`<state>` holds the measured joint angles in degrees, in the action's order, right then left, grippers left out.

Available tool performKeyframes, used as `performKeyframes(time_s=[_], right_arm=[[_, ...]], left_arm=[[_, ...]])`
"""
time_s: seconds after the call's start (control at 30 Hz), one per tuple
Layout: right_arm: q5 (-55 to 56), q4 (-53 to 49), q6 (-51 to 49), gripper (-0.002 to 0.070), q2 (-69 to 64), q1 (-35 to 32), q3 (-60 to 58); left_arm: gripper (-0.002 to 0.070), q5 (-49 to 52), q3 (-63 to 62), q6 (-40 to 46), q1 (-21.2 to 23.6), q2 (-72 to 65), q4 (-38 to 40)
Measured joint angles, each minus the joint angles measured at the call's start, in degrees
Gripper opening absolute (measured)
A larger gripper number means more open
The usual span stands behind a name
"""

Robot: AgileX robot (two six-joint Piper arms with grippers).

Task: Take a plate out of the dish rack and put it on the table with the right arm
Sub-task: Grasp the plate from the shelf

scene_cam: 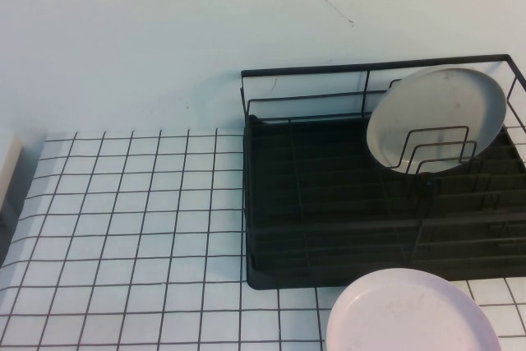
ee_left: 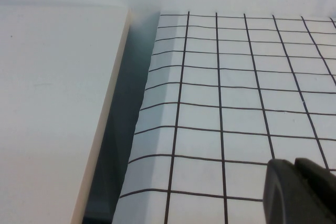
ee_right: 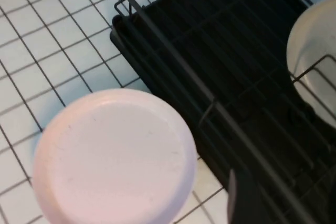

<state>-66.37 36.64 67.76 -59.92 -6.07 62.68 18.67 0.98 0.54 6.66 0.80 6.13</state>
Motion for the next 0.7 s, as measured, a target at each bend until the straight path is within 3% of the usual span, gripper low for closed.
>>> performKeyframes(time_s=[0.17,0.37,0.7], right_arm=[[4.9,-0.1,10.7,0.039,-10.8,0.9,6.4],[16.8,0.1,21.9,0.0403,-23.2,0.9,12.8],[24.2,6.2,27.4,0.0406,-44.3,0.9,24.3]], left_arm=[[-0.0003,0.0,0.0,0.0,0.0,0.0,0.0],[-0.0003,0.0,0.0,0.0,0.0,0.0,0.0],[-0.0003,0.0,0.0,0.0,0.0,0.0,0.0]])
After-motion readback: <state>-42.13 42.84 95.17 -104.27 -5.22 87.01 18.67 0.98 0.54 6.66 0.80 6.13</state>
